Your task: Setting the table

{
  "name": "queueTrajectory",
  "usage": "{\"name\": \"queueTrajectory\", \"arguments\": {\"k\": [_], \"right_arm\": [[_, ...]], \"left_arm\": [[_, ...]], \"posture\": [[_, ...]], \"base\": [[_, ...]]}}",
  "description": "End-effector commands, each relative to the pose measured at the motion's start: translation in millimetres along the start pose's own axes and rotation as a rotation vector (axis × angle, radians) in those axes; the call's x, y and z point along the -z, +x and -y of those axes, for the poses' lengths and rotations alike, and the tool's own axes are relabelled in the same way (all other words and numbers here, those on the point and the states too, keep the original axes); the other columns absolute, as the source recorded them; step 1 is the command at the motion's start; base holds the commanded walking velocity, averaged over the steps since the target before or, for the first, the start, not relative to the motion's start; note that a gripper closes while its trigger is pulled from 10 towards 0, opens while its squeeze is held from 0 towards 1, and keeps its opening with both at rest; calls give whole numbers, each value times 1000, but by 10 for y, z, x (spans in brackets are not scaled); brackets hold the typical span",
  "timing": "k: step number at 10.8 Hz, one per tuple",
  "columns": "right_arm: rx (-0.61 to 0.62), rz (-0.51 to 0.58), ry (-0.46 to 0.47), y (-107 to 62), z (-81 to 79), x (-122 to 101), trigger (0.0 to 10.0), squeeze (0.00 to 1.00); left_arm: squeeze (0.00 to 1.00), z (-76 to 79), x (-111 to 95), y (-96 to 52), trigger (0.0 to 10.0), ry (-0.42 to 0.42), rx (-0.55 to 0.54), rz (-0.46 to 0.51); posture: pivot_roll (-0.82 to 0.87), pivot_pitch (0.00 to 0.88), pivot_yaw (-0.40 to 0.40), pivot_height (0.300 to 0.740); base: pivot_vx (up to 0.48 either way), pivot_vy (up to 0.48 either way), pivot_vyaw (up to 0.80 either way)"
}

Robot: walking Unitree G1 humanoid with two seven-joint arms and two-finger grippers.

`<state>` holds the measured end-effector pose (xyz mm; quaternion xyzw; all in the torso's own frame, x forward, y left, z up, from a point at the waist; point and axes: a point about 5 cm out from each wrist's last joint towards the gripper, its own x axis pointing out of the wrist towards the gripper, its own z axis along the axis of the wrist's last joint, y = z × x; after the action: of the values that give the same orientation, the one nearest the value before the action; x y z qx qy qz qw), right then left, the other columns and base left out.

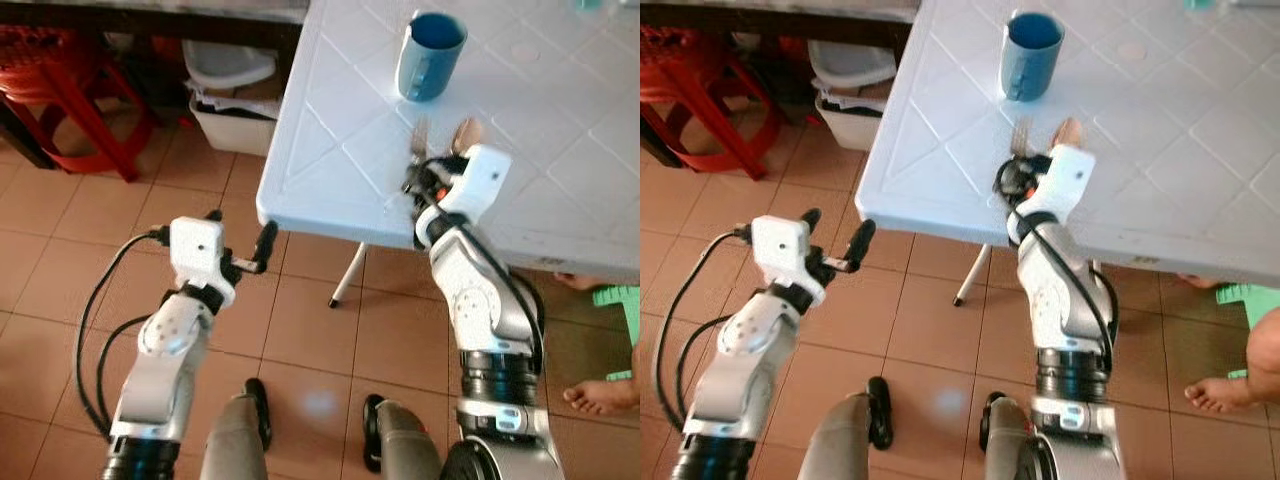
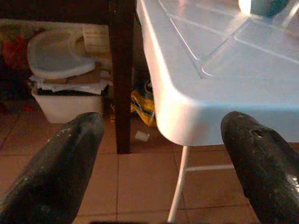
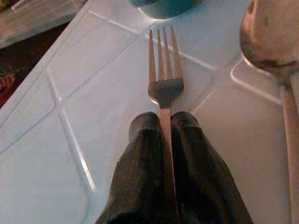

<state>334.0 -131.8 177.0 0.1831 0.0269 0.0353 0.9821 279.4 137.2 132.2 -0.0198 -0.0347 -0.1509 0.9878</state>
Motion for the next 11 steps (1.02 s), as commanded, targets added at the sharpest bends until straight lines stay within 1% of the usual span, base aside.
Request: {"name": "queueTrajectory", "arguments": {"k": [1,2,3,4,5,7,8,9,10,11], "right_arm": [[5,-17,7,-26,-24,45,3765,0],[14,-14,-3,-37,-6,38,10000,0],[20,-1,-29,-38,11,27,10000,0],[12,42,-87,-42,25,-5,10000,0],[12,73,-125,-56,35,-18,10000,0],[42,114,-149,-73,98,-36,10000,0],[34,174,-188,-61,89,-133,10000,0],[18,243,-243,-54,67,-257,10000,0],[6,277,-271,-63,56,-311,10000,0],[-1,286,-286,-74,42,-310,10000,0]], "left_arm": [[0,-46,35,-29,10000,16,-20,-10],[0,-46,38,-16,10000,16,-25,-4],[0,-44,42,-13,10000,16,-28,0],[0,-31,41,-10,10000,10,-31,6],[0,-13,32,-9,10000,9,-29,15],[0,4,26,-12,10000,-1,-24,22],[0,-1,21,-6,10000,-2,-25,25],[0,3,-15,15,10000,6,-21,45],[0,2,-52,26,10000,13,-27,65],[0,6,-58,31,10000,4,-32,64]], "posture": [[-52,194,20,740],[-55,189,21,740],[-55,187,19,740],[-55,186,18,740],[-56,186,20,740],[-51,191,26,740],[-51,194,27,740],[-49,196,26,740],[-47,194,25,740],[-47,189,27,740]], "base": [[0,480,0],[0,480,0],[0,476,0],[0,472,0],[0,446,0],[0,431,0],[0,428,0],[345,330,0],[480,0,0],[480,0,0]]}}
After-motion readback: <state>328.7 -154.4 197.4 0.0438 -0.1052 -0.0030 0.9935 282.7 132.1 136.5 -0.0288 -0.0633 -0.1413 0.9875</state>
